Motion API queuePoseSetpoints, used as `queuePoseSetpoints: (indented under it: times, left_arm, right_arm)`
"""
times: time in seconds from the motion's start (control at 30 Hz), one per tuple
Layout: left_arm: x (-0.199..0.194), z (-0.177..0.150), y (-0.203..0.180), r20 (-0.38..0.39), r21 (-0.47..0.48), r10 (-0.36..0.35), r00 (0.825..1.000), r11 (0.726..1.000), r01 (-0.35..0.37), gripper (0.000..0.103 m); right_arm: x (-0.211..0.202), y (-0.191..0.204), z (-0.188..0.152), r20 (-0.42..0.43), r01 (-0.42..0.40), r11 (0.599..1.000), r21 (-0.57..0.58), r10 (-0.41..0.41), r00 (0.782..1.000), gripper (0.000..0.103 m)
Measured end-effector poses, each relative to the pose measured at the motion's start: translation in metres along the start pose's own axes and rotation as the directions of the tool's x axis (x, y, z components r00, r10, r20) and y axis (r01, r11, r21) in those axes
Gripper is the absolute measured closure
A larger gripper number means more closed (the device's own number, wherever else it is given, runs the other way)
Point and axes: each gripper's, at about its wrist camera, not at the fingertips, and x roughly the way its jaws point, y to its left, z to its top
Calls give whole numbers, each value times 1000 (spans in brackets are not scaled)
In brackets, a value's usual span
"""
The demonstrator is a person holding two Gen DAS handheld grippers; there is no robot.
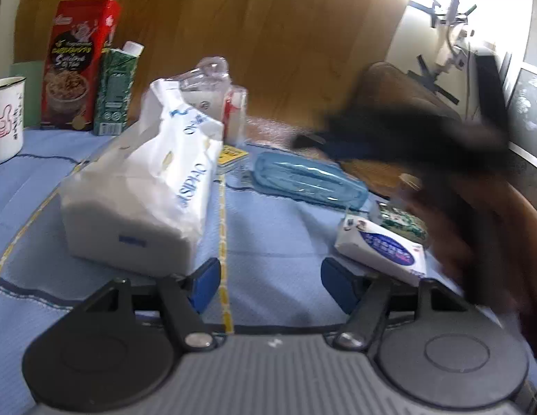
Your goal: Organize soft objects
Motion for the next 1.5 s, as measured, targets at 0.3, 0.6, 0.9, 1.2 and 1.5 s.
queuePoseSetpoints:
  times: [0.3, 0.6, 0.9, 1.2, 1.5]
  left_arm:
    - [-5, -2, 13, 43, -69, -56, 998, 996, 59, 37]
    - [-5, -1, 16, 50, -90, -82, 995, 992, 86, 35]
    - [-16, -3, 40, 133, -244, -72, 989, 964, 103, 33]
    - [-18, -4, 52, 146, -319, -68, 987, 941, 112, 32]
    - [20, 20, 40, 9, -250, -90, 996, 964, 89, 32]
  right_arm:
    - [137, 7, 44, -272, 138, 975, 173, -87, 958, 30]
    - [117, 4, 31, -295, 123, 990, -69, -138, 945, 33]
    - [51, -1, -4, -308, -110, 977, -185, 49, 950, 33]
    - [-33, 39, -57, -321, -403, 852, -335, 299, 898, 33]
    - [-111, 29, -93, -83, -309, 937, -164, 299, 951, 23]
